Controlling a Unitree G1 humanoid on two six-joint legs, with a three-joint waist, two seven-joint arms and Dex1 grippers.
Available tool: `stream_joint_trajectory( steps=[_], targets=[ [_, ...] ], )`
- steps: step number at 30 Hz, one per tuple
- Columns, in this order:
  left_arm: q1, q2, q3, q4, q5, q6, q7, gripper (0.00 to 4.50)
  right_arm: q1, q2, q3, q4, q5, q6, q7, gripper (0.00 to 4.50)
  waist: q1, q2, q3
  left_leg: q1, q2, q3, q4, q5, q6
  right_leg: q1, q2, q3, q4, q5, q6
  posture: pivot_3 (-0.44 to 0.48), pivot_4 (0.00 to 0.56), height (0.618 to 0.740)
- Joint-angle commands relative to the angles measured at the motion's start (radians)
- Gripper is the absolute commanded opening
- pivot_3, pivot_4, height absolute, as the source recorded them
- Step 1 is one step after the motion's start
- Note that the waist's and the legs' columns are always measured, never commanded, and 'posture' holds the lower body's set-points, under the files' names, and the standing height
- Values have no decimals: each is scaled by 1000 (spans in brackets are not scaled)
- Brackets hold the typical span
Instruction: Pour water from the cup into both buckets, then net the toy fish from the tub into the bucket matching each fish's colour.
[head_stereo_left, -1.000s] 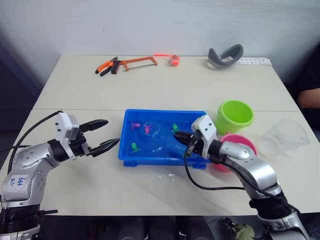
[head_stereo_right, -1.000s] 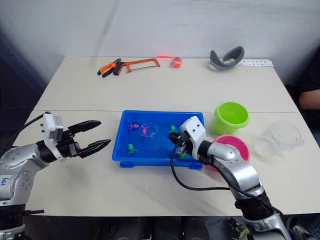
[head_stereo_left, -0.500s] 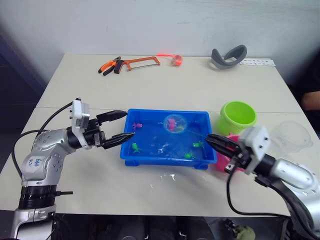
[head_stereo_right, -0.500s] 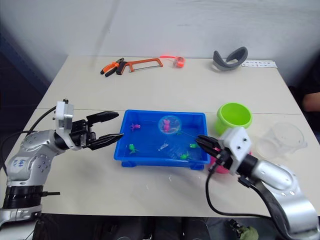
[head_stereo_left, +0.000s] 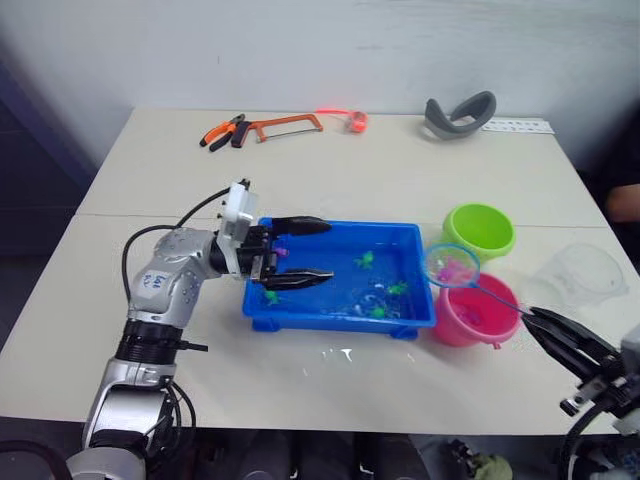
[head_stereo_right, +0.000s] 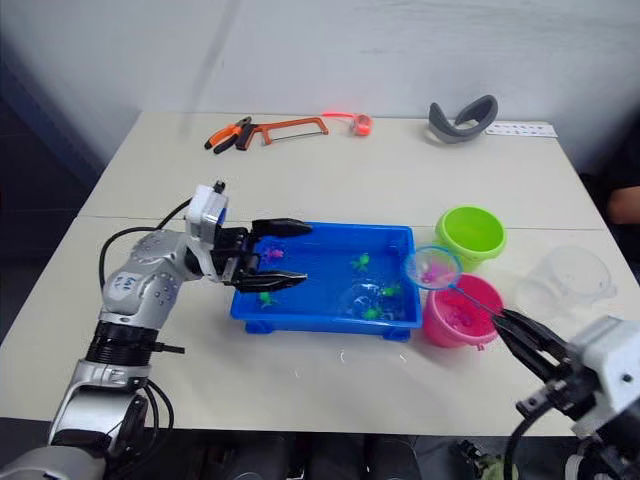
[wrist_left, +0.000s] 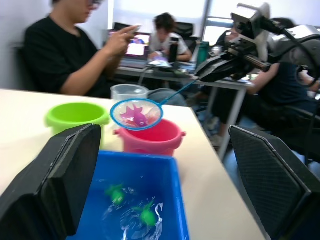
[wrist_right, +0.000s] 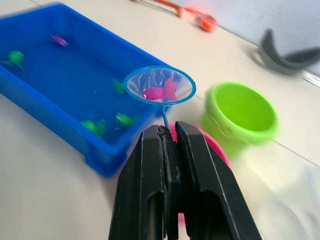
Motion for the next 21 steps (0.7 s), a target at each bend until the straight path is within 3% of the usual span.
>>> stream_joint_trajectory(
  steps=[1,8,21],
  targets=[
    [-23,-26,-20,11,11,-24,-27,4448,66,46,-51,-87,-77,-105,19,0,-1,0,0,0,0,0,0,0,0,0,0,0,0,0,0,0,150,740],
    [-46,-64,-34,72,37,-55,-51,4448,134,126,6,15,-453,-466,61,0,1,0,0,2,1,1,0,0,-1,-1,0,2,-2,0,0,0,150,740],
    [-42,-86,-20,100,54,-91,-54,4448,41,45,-30,309,-1196,-1185,-192,0,2,0,0,3,0,2,0,0,-2,-1,0,3,-1,-1,0,0,150,740]
  ],
)
